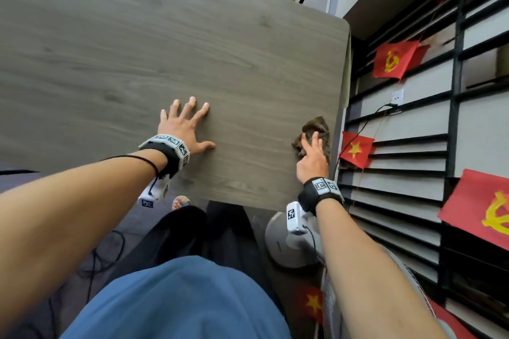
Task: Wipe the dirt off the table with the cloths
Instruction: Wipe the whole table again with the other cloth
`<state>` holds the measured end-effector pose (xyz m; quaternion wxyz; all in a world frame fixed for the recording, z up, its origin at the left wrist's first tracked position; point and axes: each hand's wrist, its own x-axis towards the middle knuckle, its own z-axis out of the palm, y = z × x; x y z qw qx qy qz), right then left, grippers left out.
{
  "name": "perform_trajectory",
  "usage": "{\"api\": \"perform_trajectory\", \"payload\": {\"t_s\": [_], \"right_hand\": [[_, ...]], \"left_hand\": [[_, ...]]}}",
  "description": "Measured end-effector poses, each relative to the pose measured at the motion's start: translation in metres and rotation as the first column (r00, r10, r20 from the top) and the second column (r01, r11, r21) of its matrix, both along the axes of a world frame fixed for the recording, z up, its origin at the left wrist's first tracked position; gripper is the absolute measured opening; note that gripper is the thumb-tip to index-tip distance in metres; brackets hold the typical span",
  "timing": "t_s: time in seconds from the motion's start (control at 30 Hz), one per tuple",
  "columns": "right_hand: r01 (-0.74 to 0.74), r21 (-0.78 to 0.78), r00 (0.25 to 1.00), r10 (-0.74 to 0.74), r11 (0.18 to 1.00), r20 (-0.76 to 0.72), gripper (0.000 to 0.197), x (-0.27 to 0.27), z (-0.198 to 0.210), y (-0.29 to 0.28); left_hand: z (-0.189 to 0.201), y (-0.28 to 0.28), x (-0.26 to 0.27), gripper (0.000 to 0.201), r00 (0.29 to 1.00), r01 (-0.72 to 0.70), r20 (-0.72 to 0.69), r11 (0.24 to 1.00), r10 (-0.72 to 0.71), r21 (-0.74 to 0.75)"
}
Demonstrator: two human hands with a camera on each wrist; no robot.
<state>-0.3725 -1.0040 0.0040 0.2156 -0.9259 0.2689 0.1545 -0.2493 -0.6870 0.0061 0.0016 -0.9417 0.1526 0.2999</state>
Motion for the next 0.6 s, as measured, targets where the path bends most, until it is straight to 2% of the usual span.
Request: {"api": "perform_trajectory", "payload": {"t_s": [0.1, 0.13, 0.2, 0.27, 0.33, 0.4, 0.47, 0.53, 0.6], "right_hand": [[0.048, 0.019, 0.998, -0.049, 0.999, 0.046, 0.065, 0.019, 0.008, 0.039], [0.012, 0.052, 0.995, -0.017, 0.999, 0.100, 0.062, 0.025, 0.010, 0.062], [-0.175, 0.171, 0.976, 0.149, 0.970, 0.157, 0.063, 0.029, 0.007, 0.122], [-0.364, 0.283, 0.931, 0.352, 0.887, 0.095, 0.069, 0.021, 0.003, 0.185], [-0.419, 0.306, 0.905, 0.421, 0.855, 0.062, 0.075, 0.010, 0.000, 0.221], [-0.452, 0.257, 0.892, 0.441, 0.854, 0.103, 0.074, 0.007, -0.002, 0.216], [-0.503, 0.189, 0.864, 0.488, 0.843, 0.120, 0.073, 0.004, -0.006, 0.185], [-0.429, 0.125, 0.902, 0.416, 0.895, 0.115, 0.075, -0.003, -0.009, 0.142], [-0.277, 0.064, 0.957, 0.270, 0.959, 0.106, 0.076, -0.014, -0.010, 0.092]], "left_hand": [[0.005, 0.003, -0.010, 0.132, 0.997, 0.005, -0.080, 1.000, -0.003, 0.020], [0.006, 0.003, -0.011, 0.141, 0.995, 0.004, -0.101, 1.000, -0.002, 0.019], [0.007, 0.002, -0.010, 0.149, 0.993, 0.021, -0.121, 0.999, -0.018, 0.027], [0.007, 0.002, -0.012, 0.133, 0.994, 0.047, -0.104, 0.998, -0.042, 0.040], [0.008, 0.003, -0.014, 0.112, 0.995, 0.055, -0.080, 0.998, -0.052, 0.036], [0.008, 0.005, -0.014, 0.114, 0.995, 0.056, -0.082, 0.998, -0.054, 0.030], [0.010, 0.007, -0.012, 0.135, 0.991, 0.049, -0.126, 0.998, -0.044, 0.034], [0.011, 0.006, -0.012, 0.155, 0.986, 0.038, -0.165, 0.999, -0.032, 0.032], [0.010, 0.006, -0.012, 0.161, 0.985, 0.031, -0.173, 0.999, -0.026, 0.026]]}}
